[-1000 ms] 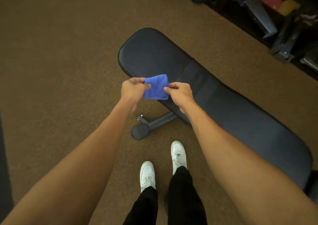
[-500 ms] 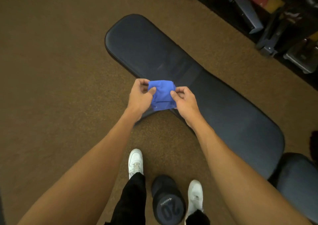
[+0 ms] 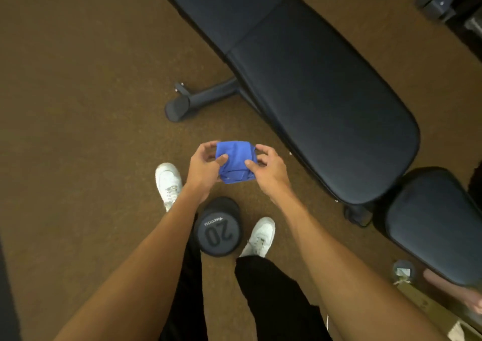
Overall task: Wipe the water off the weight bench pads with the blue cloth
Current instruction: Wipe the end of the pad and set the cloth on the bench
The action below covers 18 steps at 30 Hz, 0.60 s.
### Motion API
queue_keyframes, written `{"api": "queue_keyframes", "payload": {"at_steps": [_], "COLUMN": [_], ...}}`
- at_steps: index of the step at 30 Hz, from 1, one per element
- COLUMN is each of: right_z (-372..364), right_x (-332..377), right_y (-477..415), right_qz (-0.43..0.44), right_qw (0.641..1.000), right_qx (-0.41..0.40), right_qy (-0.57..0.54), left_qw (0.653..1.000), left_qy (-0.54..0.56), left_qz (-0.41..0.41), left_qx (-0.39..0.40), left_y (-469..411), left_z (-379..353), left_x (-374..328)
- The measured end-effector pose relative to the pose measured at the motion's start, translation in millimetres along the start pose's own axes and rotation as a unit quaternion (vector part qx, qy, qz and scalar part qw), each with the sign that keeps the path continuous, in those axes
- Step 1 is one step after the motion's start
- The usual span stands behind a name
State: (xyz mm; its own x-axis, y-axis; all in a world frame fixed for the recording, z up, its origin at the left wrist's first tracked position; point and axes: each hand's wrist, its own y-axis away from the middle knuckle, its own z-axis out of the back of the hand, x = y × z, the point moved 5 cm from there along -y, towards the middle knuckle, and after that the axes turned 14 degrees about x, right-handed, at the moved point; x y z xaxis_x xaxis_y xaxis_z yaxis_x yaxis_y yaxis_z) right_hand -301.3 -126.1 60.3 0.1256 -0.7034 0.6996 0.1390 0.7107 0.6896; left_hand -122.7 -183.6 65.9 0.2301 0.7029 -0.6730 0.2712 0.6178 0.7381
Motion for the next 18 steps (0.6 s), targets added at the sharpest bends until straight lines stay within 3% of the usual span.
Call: {"api": "queue_keyframes", "payload": {"at_steps": [9, 18], "right_z": [-64.8, -121.6], "right_x": [-125.7, -206.1], "right_y": [43.3, 53.0], "right_qz": [-0.083, -0.143], "right_qw": [0.993, 0.984], "right_qx": [0.058, 0.082], "right_qy": [0.061, 0.065], "left_qw": [0.989, 0.964], "left_qy": [-0.084, -0.189], "left_qz": [0.109, 0.177], "left_qx": [-0.049, -0.059], "left_y": [21.4, 41.1], "left_z": [19.7, 30.2], "left_x": [180.5, 254.1]}}
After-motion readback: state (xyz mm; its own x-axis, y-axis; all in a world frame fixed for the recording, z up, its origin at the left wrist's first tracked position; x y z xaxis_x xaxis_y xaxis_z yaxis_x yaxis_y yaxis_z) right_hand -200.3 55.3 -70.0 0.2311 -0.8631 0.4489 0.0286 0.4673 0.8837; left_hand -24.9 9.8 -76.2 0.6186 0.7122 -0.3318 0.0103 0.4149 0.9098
